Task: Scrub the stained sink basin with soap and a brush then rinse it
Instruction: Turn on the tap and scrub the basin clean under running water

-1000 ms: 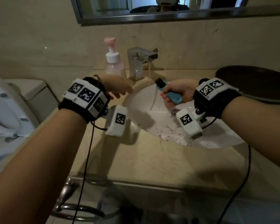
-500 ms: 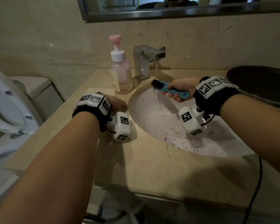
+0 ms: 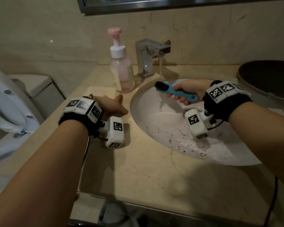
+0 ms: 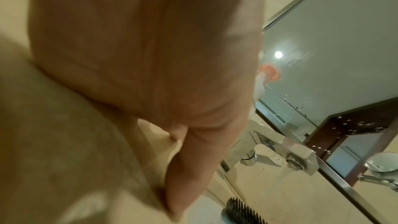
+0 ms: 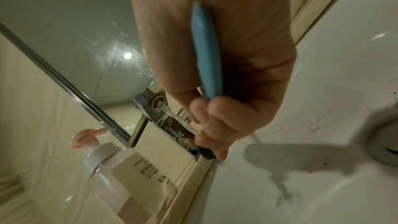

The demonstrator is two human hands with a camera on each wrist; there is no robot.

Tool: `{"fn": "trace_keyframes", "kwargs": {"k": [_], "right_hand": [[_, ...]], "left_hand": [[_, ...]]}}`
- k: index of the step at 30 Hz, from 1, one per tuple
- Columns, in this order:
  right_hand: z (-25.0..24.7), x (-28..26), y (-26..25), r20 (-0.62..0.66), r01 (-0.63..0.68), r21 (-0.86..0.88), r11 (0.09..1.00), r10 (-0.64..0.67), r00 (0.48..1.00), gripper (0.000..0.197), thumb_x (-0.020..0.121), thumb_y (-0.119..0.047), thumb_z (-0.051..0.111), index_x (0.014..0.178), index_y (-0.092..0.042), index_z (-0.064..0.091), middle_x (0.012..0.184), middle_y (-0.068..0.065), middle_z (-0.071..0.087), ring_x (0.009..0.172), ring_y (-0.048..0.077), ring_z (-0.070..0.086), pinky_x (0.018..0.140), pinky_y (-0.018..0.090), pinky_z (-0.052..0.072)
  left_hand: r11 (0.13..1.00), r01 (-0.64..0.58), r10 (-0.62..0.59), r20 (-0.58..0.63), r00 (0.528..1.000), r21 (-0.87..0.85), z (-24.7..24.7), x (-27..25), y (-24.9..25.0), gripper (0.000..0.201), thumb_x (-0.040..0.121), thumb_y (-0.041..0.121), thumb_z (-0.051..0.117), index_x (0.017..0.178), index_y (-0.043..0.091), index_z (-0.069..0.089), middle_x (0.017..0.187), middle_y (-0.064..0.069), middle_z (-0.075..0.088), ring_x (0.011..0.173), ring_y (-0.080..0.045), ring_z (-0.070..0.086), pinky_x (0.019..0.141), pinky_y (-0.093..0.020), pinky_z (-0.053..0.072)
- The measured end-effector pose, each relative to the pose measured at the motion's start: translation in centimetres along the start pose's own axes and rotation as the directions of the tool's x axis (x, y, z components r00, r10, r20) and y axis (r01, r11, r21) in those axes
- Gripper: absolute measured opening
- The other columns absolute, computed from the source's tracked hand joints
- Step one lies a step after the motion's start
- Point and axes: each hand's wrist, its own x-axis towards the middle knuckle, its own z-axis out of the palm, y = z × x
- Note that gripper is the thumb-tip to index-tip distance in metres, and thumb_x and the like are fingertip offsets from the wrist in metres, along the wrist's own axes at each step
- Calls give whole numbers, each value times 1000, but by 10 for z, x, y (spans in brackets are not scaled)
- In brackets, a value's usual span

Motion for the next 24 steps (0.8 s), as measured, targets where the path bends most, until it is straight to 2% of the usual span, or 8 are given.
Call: {"fn": "trace_keyframes", "kwargs": {"k": [2,5,8,11,14,19,21,24], "right_hand": [[-1,-1,0,-11,1,-85,996,-2,1000,31,102,-23,24,98,-9,51,65,1,40,27,5,38,31,10,32],[-3,-3,1,-53,11,-265,964,-26,998,26,100,-20,29,104,-10,53,65,2,44,40,10,38,33,13,32],[-5,1,6,-80,21,-350,936,-52,995,23,99,-21,35,103,-11,55,67,2,45,47,13,37,37,15,32],[-4,7,10,-102,16,-431,902,-67,993,21,98,-23,40,98,-9,56,65,2,47,48,15,36,43,18,30],[-5,12,14,-80,28,-511,859,-79,994,25,96,-25,49,79,-7,55,63,2,49,48,15,37,43,19,31],[-9,26,33,-2,50,-463,885,-58,998,32,88,-39,60,79,-8,59,58,5,48,44,17,35,50,24,31],[-8,30,41,31,58,-469,881,-50,998,42,83,-46,62,73,-6,57,47,5,41,39,18,29,48,25,27],[-4,31,46,179,140,-539,830,-49,983,33,81,-39,64,97,-10,70,58,7,44,38,16,31,42,21,29]], "left_hand": [[1000,2,0,40,999,-26,1,0,-2,82,90,31,58,151,30,4,156,-11,-20,145,-23,-18,121,-41,2],[998,-2,4,35,999,-63,4,0,-1,78,92,29,54,152,29,3,156,-7,-22,145,-23,-18,121,-40,3],[992,38,-31,57,998,-117,6,-5,8,67,97,27,46,152,21,8,159,-2,-8,147,-26,-9,120,-41,6],[997,7,-7,6,1000,77,2,-5,19,65,92,26,54,149,16,23,157,-13,12,145,-32,11,118,-43,18],[994,-61,60,13,998,93,-1,-5,33,52,89,20,58,138,18,43,149,-5,30,139,-27,27,116,-38,26],[994,-93,96,68,993,-53,6,2,44,47,88,17,59,133,15,45,128,-8,51,115,-29,54,101,-39,46],[981,-72,91,95,991,-179,6,4,41,26,91,12,55,116,15,50,108,-7,58,96,-25,60,80,-32,54],[957,-3,61,191,980,-291,2,6,37,11,94,7,48,88,15,54,87,-7,59,72,-18,57,60,-27,54]]}}
